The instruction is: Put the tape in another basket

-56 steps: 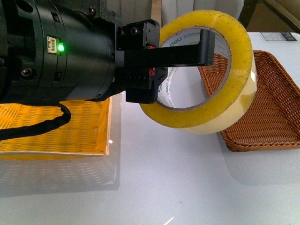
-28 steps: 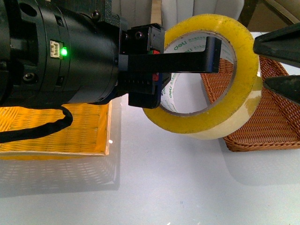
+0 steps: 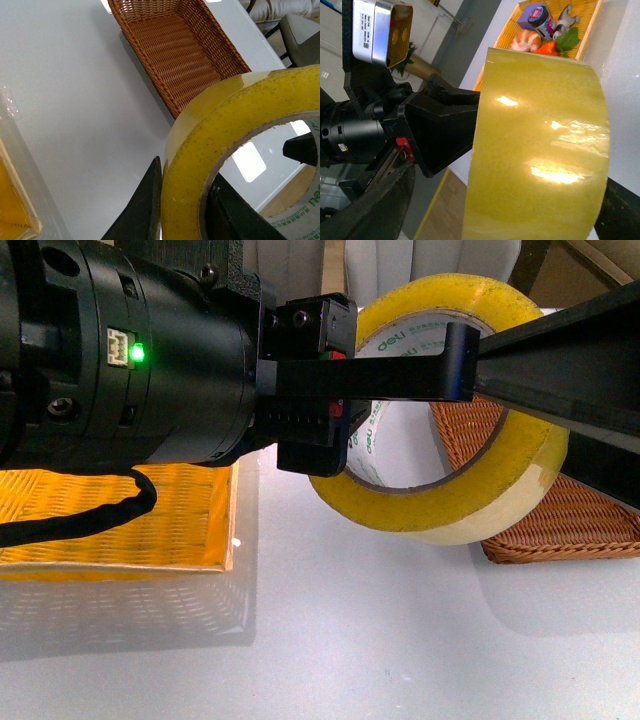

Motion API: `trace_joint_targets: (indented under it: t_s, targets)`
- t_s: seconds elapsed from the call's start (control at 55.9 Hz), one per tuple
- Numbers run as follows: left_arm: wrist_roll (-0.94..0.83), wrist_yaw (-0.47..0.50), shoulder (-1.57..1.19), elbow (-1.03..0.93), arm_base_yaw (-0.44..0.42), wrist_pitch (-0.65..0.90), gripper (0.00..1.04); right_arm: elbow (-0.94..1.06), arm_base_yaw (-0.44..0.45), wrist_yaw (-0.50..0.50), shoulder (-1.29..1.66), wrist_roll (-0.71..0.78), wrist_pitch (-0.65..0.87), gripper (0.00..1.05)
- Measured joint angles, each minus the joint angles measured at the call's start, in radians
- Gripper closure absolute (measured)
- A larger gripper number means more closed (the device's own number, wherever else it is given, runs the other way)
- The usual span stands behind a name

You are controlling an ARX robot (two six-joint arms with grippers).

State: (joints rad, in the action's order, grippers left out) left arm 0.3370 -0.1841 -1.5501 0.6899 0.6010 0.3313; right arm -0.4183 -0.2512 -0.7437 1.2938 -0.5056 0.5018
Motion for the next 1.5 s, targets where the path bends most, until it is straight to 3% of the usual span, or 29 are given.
trace_joint_targets:
  t_s: [0.322, 0.411, 0.751, 1.001, 1.234, 1.306, 1.341, 1.377, 1.431, 1.502]
  targets:
    - [-0.001, -0.006, 0.013, 0.0, 0.0, 0.001, 0.9, 0.001, -0.01, 0.038, 0.0, -0.014, 0.002, 0.55]
    - [-0.001, -0.006, 0.016, 0.0, 0.0, 0.002, 0.89, 0.003, -0.01, 0.038, -0.003, -0.023, 0.003, 0.57]
    - [0.004, 0.005, 0.073, 0.0, 0.0, 0.009, 0.43, 0.023, 0.005, 0.018, -0.026, -0.026, 0.004, 0.58]
    - [0.001, 0.021, 0.206, -0.065, -0.045, 0.064, 0.07, 0.043, 0.077, 0.002, -0.045, -0.029, 0.0, 0.58]
    - [0.044, -0.012, 0.372, -0.137, -0.142, 0.089, 0.09, 0.051, 0.173, -0.029, -0.045, -0.033, 0.002, 0.58]
    - [-0.027, 0.188, 0.405, -0.192, -0.14, 0.213, 0.17, 0.051, 0.208, -0.036, -0.038, -0.038, 0.013, 0.58]
    - [-0.11, 0.353, 0.44, -0.243, -0.154, 0.291, 0.24, 0.051, 0.226, -0.037, -0.031, -0.042, 0.019, 0.58]
    - [-0.162, 0.456, 0.477, -0.286, -0.175, 0.323, 0.31, 0.048, 0.241, -0.039, -0.02, -0.045, 0.023, 0.58]
    - [-0.219, 0.529, 0.521, -0.33, -0.21, 0.335, 0.39, 0.043, 0.272, -0.042, 0.008, -0.052, 0.034, 0.58]
    - [-0.277, 0.512, 0.592, -0.4, -0.268, 0.336, 0.55, 0.016, 0.314, -0.029, 0.068, -0.051, 0.05, 0.58]
